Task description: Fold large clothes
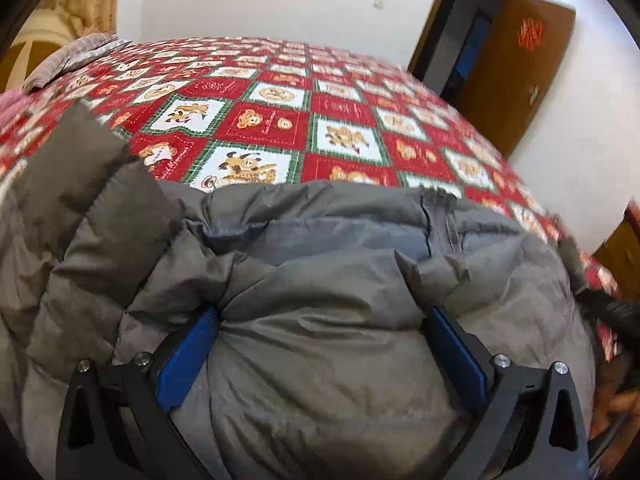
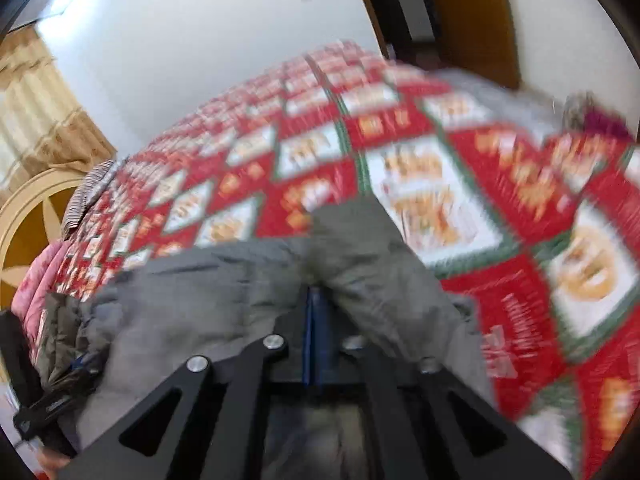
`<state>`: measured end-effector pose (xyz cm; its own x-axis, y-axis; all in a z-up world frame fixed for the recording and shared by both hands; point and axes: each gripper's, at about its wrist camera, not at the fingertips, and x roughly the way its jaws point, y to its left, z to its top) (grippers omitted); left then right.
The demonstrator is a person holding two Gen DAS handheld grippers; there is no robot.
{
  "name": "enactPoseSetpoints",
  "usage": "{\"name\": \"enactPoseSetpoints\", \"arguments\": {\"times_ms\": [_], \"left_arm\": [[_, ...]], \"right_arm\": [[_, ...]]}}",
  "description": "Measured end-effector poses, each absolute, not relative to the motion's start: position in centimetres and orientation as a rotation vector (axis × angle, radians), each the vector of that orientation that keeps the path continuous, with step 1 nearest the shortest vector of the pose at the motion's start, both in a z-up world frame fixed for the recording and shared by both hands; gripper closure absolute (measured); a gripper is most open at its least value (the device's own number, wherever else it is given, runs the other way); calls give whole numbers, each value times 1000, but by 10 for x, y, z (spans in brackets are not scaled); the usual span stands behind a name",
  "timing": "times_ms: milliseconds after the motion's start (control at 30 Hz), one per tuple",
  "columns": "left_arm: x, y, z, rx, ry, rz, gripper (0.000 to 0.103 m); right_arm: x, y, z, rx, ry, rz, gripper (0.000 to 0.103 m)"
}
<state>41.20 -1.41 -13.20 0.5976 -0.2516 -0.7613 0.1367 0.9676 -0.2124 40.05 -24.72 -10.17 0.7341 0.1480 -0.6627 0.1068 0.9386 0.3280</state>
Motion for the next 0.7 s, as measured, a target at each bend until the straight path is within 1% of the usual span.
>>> {"name": "enactPoseSetpoints", "arguments": {"times_ms": [133,233,400,533,633,700], "left_arm": [[394,3,-115,-173,913,-215,1],[379,19,-103,-165,896,-159,1],[366,43,-99,-46,837,-7,1],[370,56,-110,5,841,44,1],[376,57,-119,12,844,45,1],[378,57,-124,2,842,45,1]], "right_arm": [[360,-210,-53,253,648,62,90],[345,-174,-48,257,638,134,90],[354,-122,-76,144,672,186,90],[371,-118,-109,136,735,169,91],[380,-124,-132,172,779,154,99],[381,-122,-137,165,776,145,101]]}}
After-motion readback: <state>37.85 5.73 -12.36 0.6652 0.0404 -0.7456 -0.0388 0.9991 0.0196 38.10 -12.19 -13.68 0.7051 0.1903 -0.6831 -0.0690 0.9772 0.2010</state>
